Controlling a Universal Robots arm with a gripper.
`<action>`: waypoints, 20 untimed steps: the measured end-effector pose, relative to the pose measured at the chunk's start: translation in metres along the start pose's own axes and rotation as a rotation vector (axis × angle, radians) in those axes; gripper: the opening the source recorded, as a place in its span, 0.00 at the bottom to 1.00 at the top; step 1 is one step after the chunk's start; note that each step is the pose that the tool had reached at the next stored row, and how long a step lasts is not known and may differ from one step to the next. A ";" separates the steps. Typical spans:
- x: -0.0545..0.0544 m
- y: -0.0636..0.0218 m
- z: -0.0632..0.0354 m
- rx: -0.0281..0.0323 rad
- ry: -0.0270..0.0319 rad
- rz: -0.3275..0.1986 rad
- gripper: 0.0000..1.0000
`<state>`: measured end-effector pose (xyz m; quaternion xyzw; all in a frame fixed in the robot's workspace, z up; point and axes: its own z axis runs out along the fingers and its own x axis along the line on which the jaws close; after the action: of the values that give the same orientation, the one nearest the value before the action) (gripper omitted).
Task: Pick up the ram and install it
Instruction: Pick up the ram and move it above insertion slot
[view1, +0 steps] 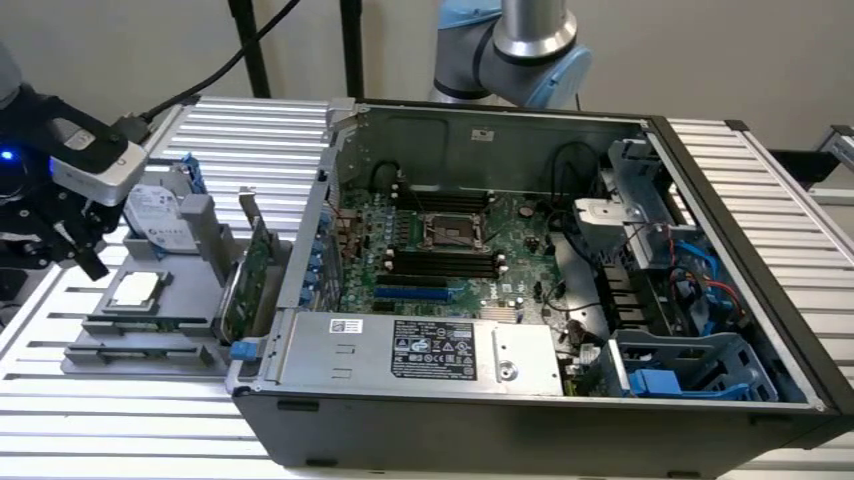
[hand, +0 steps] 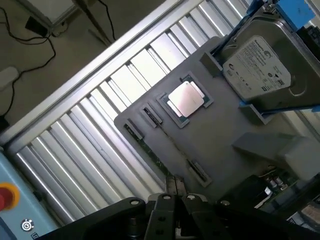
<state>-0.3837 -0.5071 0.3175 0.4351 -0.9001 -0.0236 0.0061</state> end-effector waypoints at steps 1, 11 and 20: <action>0.000 0.0000 0.0007 -0.0001 0.0009 -0.018 0.00; 0.000 -0.0004 0.0076 -0.0019 0.0097 -0.201 0.00; 0.000 -0.0007 0.0147 -0.0034 0.0174 -0.364 0.00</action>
<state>-0.3837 -0.5071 0.3028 0.5908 -0.8064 -0.0221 0.0103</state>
